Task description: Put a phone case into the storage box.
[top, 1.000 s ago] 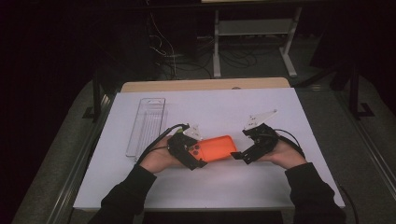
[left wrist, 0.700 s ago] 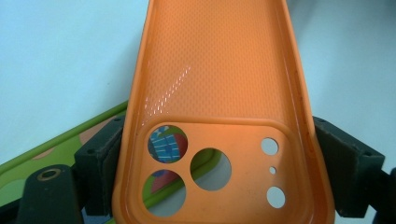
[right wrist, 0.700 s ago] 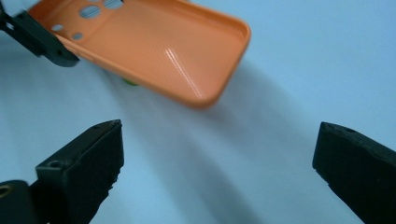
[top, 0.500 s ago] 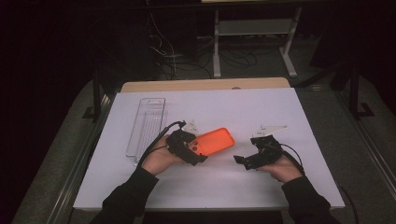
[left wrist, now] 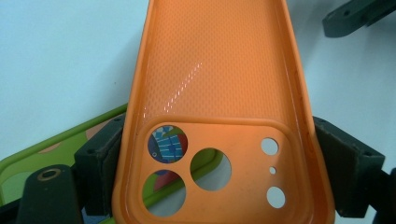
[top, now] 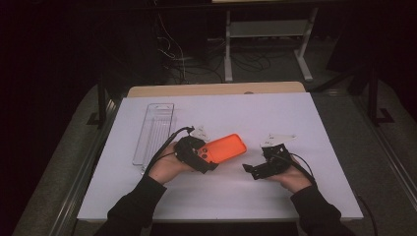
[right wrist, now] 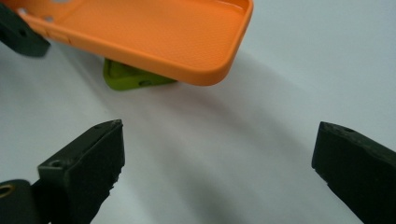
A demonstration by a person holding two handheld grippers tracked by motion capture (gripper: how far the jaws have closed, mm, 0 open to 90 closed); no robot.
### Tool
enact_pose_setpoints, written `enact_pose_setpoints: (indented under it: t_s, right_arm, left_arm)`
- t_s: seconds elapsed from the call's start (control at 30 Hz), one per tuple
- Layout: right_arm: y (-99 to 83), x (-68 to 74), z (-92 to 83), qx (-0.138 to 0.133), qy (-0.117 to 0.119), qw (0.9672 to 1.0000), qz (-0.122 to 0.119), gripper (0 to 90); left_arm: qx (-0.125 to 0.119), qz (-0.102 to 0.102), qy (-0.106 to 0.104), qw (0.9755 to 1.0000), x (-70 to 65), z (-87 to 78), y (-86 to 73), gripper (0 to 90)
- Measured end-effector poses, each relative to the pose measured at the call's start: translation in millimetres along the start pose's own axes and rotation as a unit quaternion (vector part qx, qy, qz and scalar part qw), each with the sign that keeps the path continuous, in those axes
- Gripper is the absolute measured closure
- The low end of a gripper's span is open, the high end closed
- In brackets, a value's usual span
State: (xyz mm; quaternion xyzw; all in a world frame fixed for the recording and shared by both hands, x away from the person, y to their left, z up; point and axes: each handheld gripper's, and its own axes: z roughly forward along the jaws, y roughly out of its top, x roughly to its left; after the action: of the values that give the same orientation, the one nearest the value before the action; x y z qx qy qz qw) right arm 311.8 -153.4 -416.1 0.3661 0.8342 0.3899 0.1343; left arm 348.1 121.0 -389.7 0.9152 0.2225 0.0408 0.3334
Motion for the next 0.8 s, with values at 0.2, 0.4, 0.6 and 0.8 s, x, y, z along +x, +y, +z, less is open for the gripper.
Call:
enact_pose_setpoints:
  t_s: [0.2,0.4,0.6,0.8]
  right_arm:
    - [1.9,6.8,2.3,0.01,-0.027,0.9981,-0.055,1.8]
    - [3.9,13.2,0.6,0.017,-0.045,0.9939,-0.099,1.8]
    - [3.8,17.0,-0.5,0.021,-0.07,0.9868,-0.144,1.8]
    - [3.8,21.8,0.5,0.022,-0.094,0.9774,-0.188,1.8]
  left_arm:
    - [0.002,0.002,-0.002,1.0,-0.1,0.1,0.0,15.5]
    - [0.003,0.004,-0.004,1.0,-0.1,0.2,-0.1,15.4]
    - [0.004,0.003,-0.004,1.0,-0.4,0.3,-0.2,15.4]
    - [0.006,0.011,-0.004,0.9999,0.7,0.1,0.0,15.4]
